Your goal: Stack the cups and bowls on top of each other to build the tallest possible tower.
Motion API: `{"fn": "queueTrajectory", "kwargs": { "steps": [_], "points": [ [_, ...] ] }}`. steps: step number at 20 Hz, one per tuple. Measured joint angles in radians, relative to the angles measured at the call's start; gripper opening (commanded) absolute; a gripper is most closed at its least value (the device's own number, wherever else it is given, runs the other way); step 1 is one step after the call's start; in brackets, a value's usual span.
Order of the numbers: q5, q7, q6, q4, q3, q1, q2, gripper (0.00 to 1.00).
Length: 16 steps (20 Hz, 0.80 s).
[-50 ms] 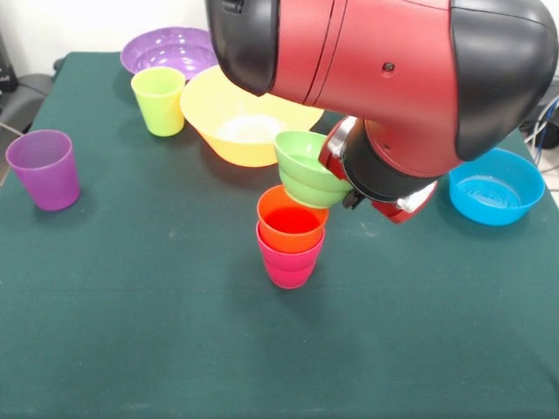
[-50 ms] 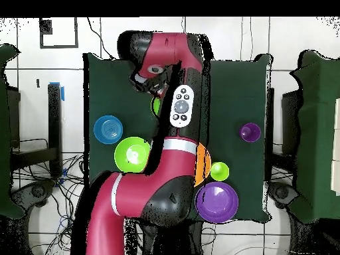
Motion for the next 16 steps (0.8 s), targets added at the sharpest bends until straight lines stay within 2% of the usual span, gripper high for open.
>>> {"fn": "queueTrajectory", "kwargs": {
  "steps": [16],
  "points": [
    [0.049, 0.000, 0.028, -0.039, -0.049, -0.007, 0.034, 0.00]
  ]
}}
